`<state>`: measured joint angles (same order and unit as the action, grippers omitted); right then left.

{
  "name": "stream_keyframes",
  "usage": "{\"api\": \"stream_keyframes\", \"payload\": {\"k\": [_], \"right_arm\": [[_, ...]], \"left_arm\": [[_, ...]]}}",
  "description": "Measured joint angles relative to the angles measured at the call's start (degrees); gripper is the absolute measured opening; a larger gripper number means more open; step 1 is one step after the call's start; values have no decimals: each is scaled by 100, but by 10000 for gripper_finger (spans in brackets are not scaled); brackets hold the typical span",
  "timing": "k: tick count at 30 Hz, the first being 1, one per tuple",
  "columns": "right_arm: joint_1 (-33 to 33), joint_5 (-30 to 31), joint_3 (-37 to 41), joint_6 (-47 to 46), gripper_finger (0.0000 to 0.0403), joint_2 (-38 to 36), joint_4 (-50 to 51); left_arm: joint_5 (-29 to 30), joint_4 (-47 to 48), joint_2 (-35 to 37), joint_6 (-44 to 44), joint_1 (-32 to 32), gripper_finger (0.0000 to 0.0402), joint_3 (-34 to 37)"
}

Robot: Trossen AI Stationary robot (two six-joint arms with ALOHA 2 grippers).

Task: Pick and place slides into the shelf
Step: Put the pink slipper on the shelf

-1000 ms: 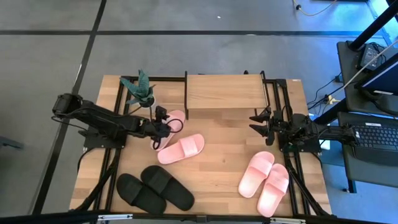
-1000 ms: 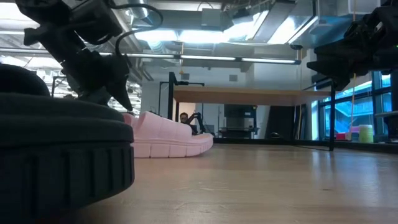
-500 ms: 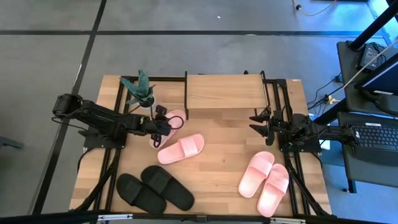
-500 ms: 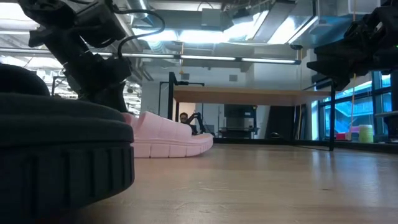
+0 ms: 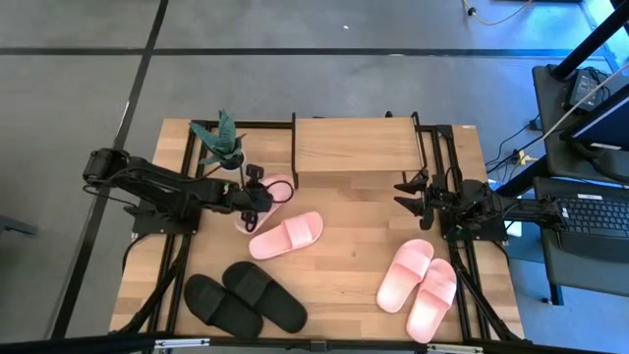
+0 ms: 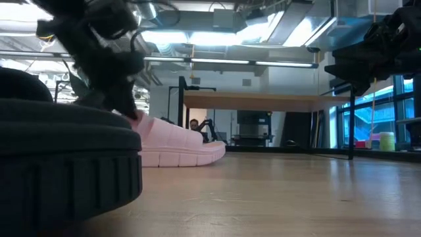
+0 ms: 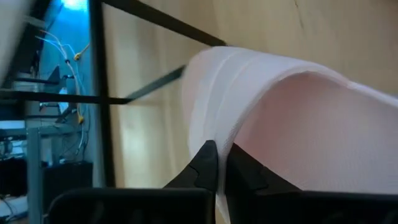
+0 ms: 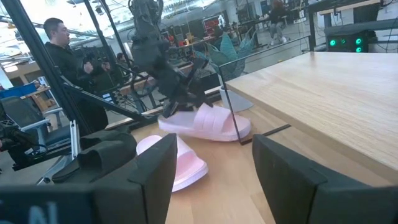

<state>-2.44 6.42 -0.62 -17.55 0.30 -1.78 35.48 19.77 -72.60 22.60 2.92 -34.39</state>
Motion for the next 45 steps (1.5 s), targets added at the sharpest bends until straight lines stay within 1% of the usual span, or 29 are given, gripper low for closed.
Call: {"api": "stream_keyframes", "payload": {"k": [3,5,7,12,14,17,20,24,28,32,33,35,38,40,42,45], "right_arm": [[0,2,0,-1,210,0,0],[-2,0,0,-23,210,-1,0],[-2,-2,0,-23,210,0,0],[0,-50,-2,-20,210,1,9],[2,-50,0,-18,210,1,9],[1,-52,-1,-8,210,1,9],[2,-55,-1,-3,210,-1,11],[1,-59,0,-1,210,-1,11],[2,-66,-2,-1,210,1,11],[2,-66,-1,-1,210,1,12],[2,-66,0,-1,210,1,11],[2,-68,-1,-21,210,1,12],[2,-68,0,-42,210,1,11],[2,-68,0,-44,210,1,13],[2,-68,0,-47,210,1,11],[2,-68,0,-48,210,0,13]], "left_arm": [[289,752,0,-149,62,4,-568],[362,1502,0,-410,90,4,-1041],[314,2415,0,-846,123,3,-1521],[-401,4440,0,-2158,235,2,-2712],[-706,4856,0,-2452,328,2,-3129],[-1228,5194,0,-2550,460,2,-3703],[-1554,5090,0,-2546,574,2,-4273],[-1541,4644,-13,-2384,682,2,-4964],[-1141,3598,-15,-1809,745,2,-5341],[-797,2221,-78,-968,668,2,-5404],[-658,1926,-146,-804,625,2,-5407],[-183,1541,-324,-518,567,2,-5407],[824,1097,-683,-148,425,2,-5405],[1389,833,-989,72,291,2,-5405],[1753,582,-1329,313,148,2,-5447],[2064,574,-1927,392,-90,2,-5982]]}}
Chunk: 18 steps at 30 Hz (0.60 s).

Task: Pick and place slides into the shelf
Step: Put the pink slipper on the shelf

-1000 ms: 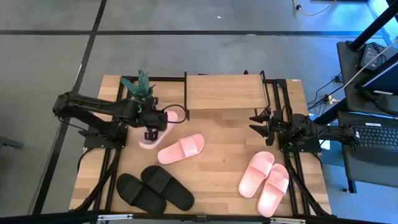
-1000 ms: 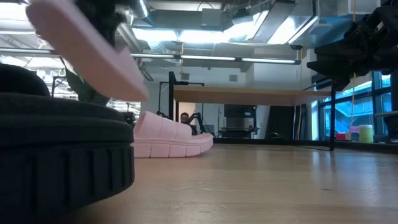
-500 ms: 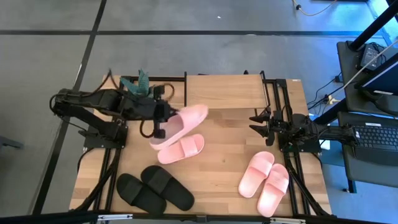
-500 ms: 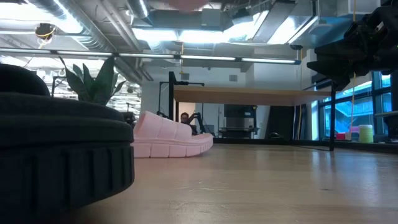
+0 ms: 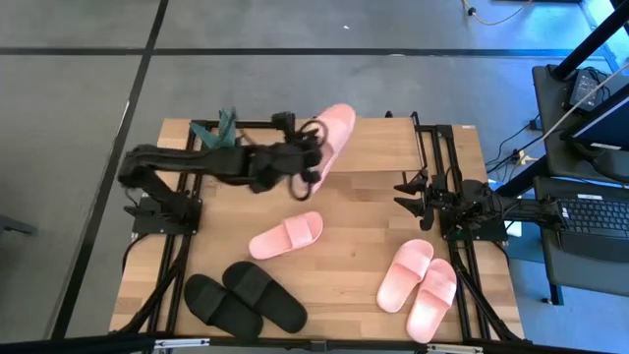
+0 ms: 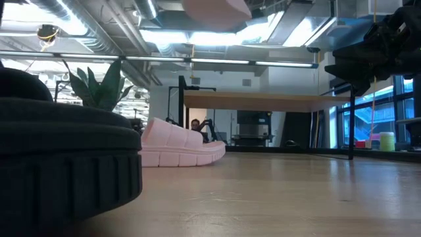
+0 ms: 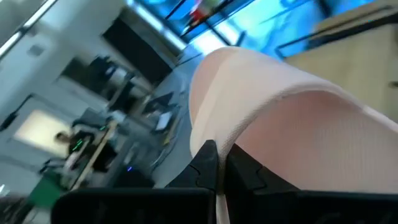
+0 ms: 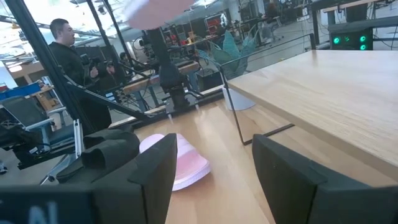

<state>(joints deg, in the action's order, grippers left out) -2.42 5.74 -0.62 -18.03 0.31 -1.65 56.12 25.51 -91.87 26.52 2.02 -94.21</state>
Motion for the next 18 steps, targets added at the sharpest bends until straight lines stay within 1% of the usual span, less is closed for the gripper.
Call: {"api": "stream_keyframes", "payload": {"k": [2,5,9,12,18], "right_arm": [[0,0,0,-3,210,-1,0],[0,-46,0,-13,210,-1,4],[2,-155,0,-155,210,1,31],[2,-155,0,-301,210,0,31],[2,-155,0,-427,210,1,31]], "left_arm": [[167,130,-379,-71,-132,2,-500],[595,396,-940,-197,-230,2,-1172],[1158,626,-1525,-238,-276,2,-1804],[1340,618,-1782,-245,-320,2,-2005],[1314,644,-2138,-382,-484,2,-2015]]}}
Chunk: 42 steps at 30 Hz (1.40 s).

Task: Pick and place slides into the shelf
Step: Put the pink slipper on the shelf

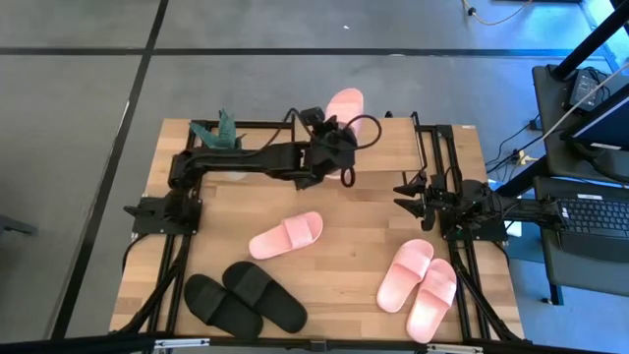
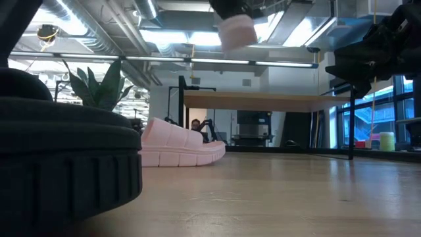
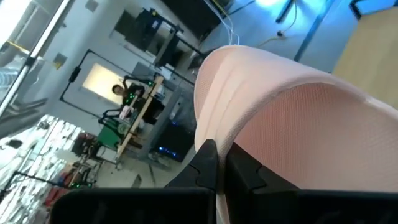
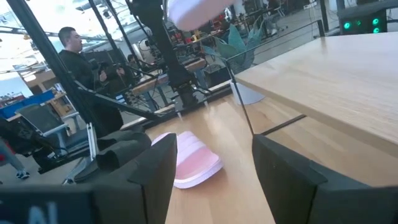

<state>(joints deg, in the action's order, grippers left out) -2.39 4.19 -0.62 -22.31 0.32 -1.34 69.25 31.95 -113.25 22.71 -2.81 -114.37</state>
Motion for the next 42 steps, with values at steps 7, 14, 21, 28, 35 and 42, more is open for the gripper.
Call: {"api": "stream_keyframes", "payload": {"k": [7,14,21,28,35,42], "right_arm": [[0,1,0,-190,210,-2,0],[0,4,-2,-315,210,0,-2],[0,18,-2,-304,210,-2,-4],[2,23,0,-290,210,1,-9],[4,24,-1,-278,210,2,-10],[4,24,0,-273,210,2,-9]], "left_arm": [[-71,206,-288,-261,-442,1,0],[-628,667,-428,-1009,-736,1,0],[-898,1249,-598,-1498,-933,1,7],[-1044,1307,-822,-1608,-967,1,3],[-1189,1303,-998,-1663,-971,1,4],[-1299,1210,-1019,-1790,-983,15,2]]}}
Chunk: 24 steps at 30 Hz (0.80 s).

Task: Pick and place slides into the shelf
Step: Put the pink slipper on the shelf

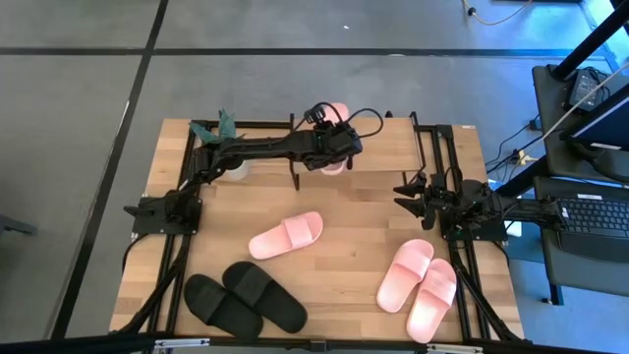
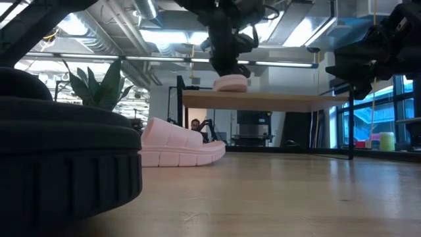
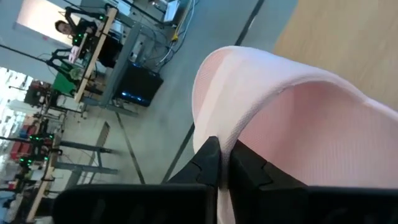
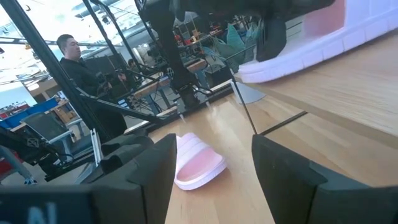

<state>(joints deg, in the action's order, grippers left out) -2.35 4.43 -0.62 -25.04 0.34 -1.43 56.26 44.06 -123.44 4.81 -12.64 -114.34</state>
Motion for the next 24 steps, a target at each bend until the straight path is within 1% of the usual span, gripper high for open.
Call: {"api": "stream_keyframes", "payload": {"k": [4,8,13,16,24], "right_arm": [[0,0,0,0,210,0,0],[0,0,-2,0,210,0,0],[0,0,-1,0,210,0,0],[0,-2,0,0,210,0,0],[0,-1,0,0,210,0,2]], "left_arm": [[12,-107,0,-19,2,38,0],[-75,-107,0,146,31,50,0],[-395,-138,0,246,55,54,0],[-416,-137,0,472,55,54,0],[-419,-134,0,469,55,55,0]]}}
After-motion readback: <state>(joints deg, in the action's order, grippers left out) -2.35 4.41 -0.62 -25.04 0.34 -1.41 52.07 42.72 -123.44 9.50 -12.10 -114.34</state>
